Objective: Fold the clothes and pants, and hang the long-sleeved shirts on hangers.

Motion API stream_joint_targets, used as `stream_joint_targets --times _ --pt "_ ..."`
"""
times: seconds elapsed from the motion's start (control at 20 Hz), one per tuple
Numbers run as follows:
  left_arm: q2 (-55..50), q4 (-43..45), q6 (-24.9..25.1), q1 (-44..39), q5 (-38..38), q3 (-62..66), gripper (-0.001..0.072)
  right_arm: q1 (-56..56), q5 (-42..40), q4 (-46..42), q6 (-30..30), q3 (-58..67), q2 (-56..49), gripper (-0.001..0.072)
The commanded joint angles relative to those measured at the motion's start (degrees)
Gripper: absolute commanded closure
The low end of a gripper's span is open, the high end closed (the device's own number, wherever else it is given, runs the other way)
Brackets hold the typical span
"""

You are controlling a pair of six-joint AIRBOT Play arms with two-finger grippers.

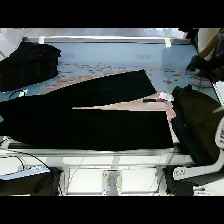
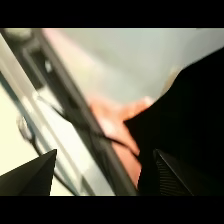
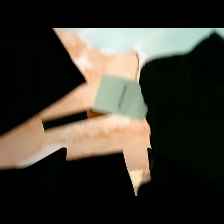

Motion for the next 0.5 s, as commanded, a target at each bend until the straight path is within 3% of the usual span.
stream_joint_targets --times 0.0,0.1,0.25,0.4,0.45 --pt "3.7 -12.2 7.6 10.0 2.5 -15.9 0.0023 -1.0 1.0 2.6 -4.5 -13.3 12.5 0.0157" --pt "3.7 -23.4 9.5 12.7 8.0 -22.7 0.0024 -1.0 -4.3 8.2 -4.5 -22.6 19.4 0.0157" --pt "3.5 -41.8 21.8 13.1 13.0 -30.0 0.0024 -1.0 -6.8 13.4 -4.6 -31.0 26.4 0.0157" --pt "1.8 -47.6 24.7 12.3 15.1 -31.9 0.0038 -1.0 -6.6 13.5 -4.5 -32.5 30.8 0.0157" --pt "1.1 -47.6 24.7 11.8 15.6 -31.9 0.0114 -1.0 -6.6 13.5 -4.3 -32.5 32.0 0.0157"
